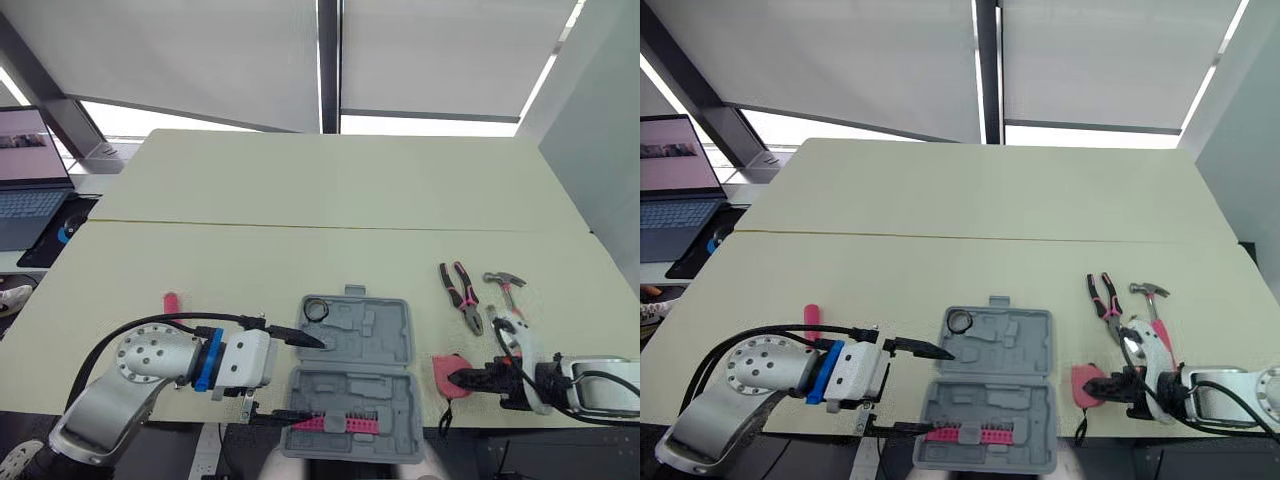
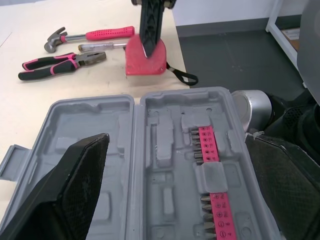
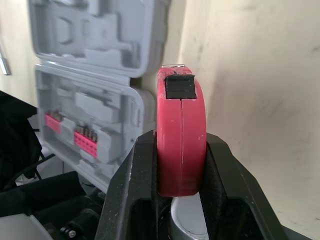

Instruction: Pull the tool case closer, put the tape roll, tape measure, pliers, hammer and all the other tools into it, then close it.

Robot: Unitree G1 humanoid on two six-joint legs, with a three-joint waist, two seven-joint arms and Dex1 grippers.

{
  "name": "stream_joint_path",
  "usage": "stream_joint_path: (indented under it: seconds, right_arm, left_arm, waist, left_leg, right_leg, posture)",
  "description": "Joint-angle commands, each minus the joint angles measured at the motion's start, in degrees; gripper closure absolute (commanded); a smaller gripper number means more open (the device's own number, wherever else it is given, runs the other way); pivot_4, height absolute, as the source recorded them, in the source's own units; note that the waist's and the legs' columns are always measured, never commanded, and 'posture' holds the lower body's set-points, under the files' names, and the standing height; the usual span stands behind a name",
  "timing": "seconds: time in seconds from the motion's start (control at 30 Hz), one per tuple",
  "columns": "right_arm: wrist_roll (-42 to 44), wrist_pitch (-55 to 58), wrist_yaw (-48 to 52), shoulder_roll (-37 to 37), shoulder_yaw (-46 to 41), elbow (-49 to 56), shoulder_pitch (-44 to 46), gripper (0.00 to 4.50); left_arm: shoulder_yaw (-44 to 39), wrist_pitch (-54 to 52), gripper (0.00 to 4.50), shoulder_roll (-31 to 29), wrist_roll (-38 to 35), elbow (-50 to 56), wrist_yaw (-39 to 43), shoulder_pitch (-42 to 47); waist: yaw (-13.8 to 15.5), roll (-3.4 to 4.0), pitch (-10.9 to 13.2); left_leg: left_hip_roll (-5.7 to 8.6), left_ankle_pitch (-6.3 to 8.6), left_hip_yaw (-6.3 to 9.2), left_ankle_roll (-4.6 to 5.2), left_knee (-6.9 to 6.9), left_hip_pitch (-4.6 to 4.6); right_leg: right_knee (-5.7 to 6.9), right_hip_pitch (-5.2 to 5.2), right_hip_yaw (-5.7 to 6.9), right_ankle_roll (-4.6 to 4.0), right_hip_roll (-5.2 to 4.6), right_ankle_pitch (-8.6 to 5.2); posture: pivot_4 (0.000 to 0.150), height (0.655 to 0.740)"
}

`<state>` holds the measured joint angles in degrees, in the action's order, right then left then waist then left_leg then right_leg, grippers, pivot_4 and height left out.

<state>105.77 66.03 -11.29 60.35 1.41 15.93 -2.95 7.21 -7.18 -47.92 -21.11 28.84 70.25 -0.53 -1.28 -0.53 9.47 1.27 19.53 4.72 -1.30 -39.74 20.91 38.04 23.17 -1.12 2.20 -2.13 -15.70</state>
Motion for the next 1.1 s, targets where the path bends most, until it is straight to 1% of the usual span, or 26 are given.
stream_joint_path:
  seconds: [0.03,0.27,0.43,0.5,0.53,0.6,0.7,0.77,0.8,0.83,0.87,0.9,0.93,0.97,1.0,1.03,1.07,1.1]
  right_arm:
    - [-1.7,-0.4,-0.3,-1.3,0.4,-0.2,1.0,3.74]
    - [-6.2,0.1,-1.3,-5.6,1.1,-4.1,2.7,3.74]
    - [-4.2,0.7,-3.2,-6.4,0.7,-5.3,2.7,3.74]
    - [-1.5,0.1,-4.8,-6.1,-0.2,-6.3,2.6,3.03]
    - [-0.7,0.0,-5.3,-5.5,-0.7,-6.6,2.8,2.85]
    - [2.3,0.1,-6.0,-3.6,-2.0,-7.2,2.7,2.32]
    - [6.5,2.2,-4.2,2.5,-4.9,-6.3,1.0,1.58]
    - [7.2,3.5,-2.1,6.2,-6.7,-5.5,-0.4,1.07]
    - [5.7,5.3,0.9,8.6,-8.4,-4.7,-0.6,0.72]
    - [-2.9,5.2,8.4,11.5,-9.8,-0.1,-0.7,0.39]
    - [-9.4,4.9,14.1,13.5,-10.7,3.4,-0.9,0.05]
    - [-19.7,-0.4,22.1,15.7,-10.5,8.0,-1.7,0.05]
    - [-31.0,-8.6,29.4,17.8,-8.9,11.6,-3.5,0.05]
    - [-43.5,-20.4,35.9,18.8,-6.1,13.1,-5.8,0.05]
    - [-52.7,-28.9,40.8,19.1,-4.5,13.7,-7.7,0.05]
    - [-61.4,-38.6,45.2,18.2,-2.3,12.1,-9.1,0.05]
    - [-71.7,-52.8,50.0,16.4,1.0,8.0,-9.7,0.05]
    - [-79.3,-64.3,54.3,14.4,3.5,4.0,-9.7,0.05]
  left_arm:
    - [0.4,1.2,0.00,0.2,0.8,2.2,-1.1,-0.6]
    - [0.9,1.7,0.00,0.9,1.3,2.9,-2.5,-1.6]
    - [1.6,1.9,0.00,1.4,1.7,3.2,-3.2,-1.8]
    - [1.8,2.1,0.00,1.4,1.8,3.1,-3.4,-1.8]
    - [1.8,2.2,0.00,1.3,1.9,3.1,-3.5,-1.9]
    - [1.9,2.3,0.00,1.4,2.0,3.0,-3.7,-1.9]
    - [1.8,2.8,0.00,1.4,2.2,2.8,-3.7,-2.1]
    - [1.6,3.1,0.00,1.5,2.2,2.6,-3.7,-2.3]
    - [1.4,3.2,0.00,1.4,2.2,2.5,-3.7,-2.5]
    - [1.2,3.3,0.00,1.4,2.2,2.5,-3.8,-2.6]
    - [1.1,3.3,0.00,1.4,2.1,2.5,-3.8,-2.7]
    - [1.0,3.4,0.00,1.3,2.1,2.5,-3.8,-2.8]
    - [1.0,3.3,0.00,1.3,2.0,2.5,-3.8,-2.8]
    - [1.1,3.3,0.00,1.4,2.1,2.6,-3.9,-2.8]
    - [1.2,3.2,0.00,1.5,2.0,2.7,-4.0,-2.7]
    - [1.4,3.1,0.00,1.6,2.1,2.7,-4.0,-2.6]
    - [1.7,3.0,0.00,1.7,2.1,2.9,-4.1,-2.4]
    - [1.9,2.8,0.00,1.8,2.1,3.1,-4.2,-2.2]
  waist:
    - [0.1,0.00,0.0]
    - [0.2,-0.04,0.0]
    - [0.2,-0.09,-0.1]
    - [0.2,-0.09,-0.1]
    - [0.2,-0.08,-0.1]
    - [0.3,-0.02,-0.1]
    - [0.3,0.03,0.0]
    - [0.4,0.03,0.0]
    - [0.5,0.01,0.0]
    - [0.6,0.02,0.0]
    - [0.6,0.19,0.0]
    - [0.5,0.30,0.0]
    - [0.6,0.31,0.0]
    - [0.6,0.31,0.0]
    - [0.7,0.24,-0.1]
    - [0.8,0.18,-0.1]
    - [0.8,0.13,-0.1]
    - [0.9,0.12,-0.1]
  left_leg:
    - [0.00,0.00,0.00,0.00,-0.02,0.00]
    - [-0.04,0.00,0.01,0.00,-0.01,-0.04]
    - [-0.04,0.00,0.00,0.00,-0.02,-0.07]
    - [-0.04,0.00,0.01,0.00,-0.02,-0.07]
    - [-0.04,0.00,0.00,0.00,-0.02,-0.07]
    - [-0.01,0.00,-0.03,0.00,-0.02,-0.06]
    - [0.04,0.00,-0.07,0.01,-0.03,-0.02]
    - [0.04,0.00,-0.06,0.01,-0.04,-0.01]
    - [0.04,0.00,-0.06,0.01,-0.04,-0.02]
    - [0.01,0.00,-0.05,0.01,-0.04,-0.02]
    - [-0.01,0.00,-0.05,0.01,-0.04,-0.02]
    - [0.00,0.01,-0.10,0.02,-0.04,-0.04]
    - [-0.03,0.01,-0.10,0.02,-0.03,-0.08]
    - [-0.07,0.01,-0.07,0.02,-0.03,-0.08]
    - [-0.10,0.01,-0.02,0.01,-0.03,-0.08]
    - [-0.15,0.01,0.00,0.00,-0.04,-0.08]
    - [-0.17,0.01,-0.01,0.00,-0.04,-0.08]
    - [-0.15,0.00,-0.04,-0.02,-0.03,-0.09]
  right_leg:
    - [0.00,0.00,-0.01,0.00,0.00,0.00]
    - [0.01,-0.01,0.00,0.02,0.03,0.02]
    - [0.02,-0.03,-0.01,0.02,0.04,0.02]
    - [0.02,-0.04,0.00,0.01,0.04,0.02]
    - [0.03,-0.04,-0.01,0.01,0.04,0.02]
    - [0.03,-0.03,-0.03,0.02,0.03,0.02]
    - [0.01,-0.02,-0.06,0.02,0.00,0.02]
    - [0.00,-0.02,-0.04,0.02,0.00,0.02]
    - [0.01,-0.02,-0.03,0.02,0.00,0.02]
    - [0.00,-0.03,-0.02,0.02,0.01,0.02]
    - [0.01,-0.03,-0.02,0.02,0.02,0.02]
    - [0.02,0.00,-0.04,0.03,0.04,0.02]
    - [0.01,-0.01,-0.03,0.03,0.08,0.01]
    - [0.01,-0.01,0.02,0.05,0.12,0.00]
    - [-0.02,-0.01,0.11,0.06,0.31,-0.01]
    - [-0.06,-0.03,0.13,0.09,0.45,-0.02]
    - [-0.08,-0.04,0.13,0.11,0.46,-0.03]
    - [-0.09,-0.05,0.11,0.16,0.45,-0.06]
  posture:
    - [0.150,0.7400]
    - [0.150,0.7400]
    - [0.150,0.7400]
    - [0.150,0.7400]
    - [0.150,0.7400]
    - [0.150,0.7400]
    - [0.150,0.7400]
    - [0.150,0.7400]
    - [0.150,0.7400]
    - [0.150,0.7400]
    - [0.150,0.7400]
    - [0.150,0.7400]
    - [0.150,0.7400]
    - [0.150,0.7400]
    - [0.150,0.7400]
    - [0.150,0.7400]
    - [0.150,0.7400]
    - [0.150,0.7400]
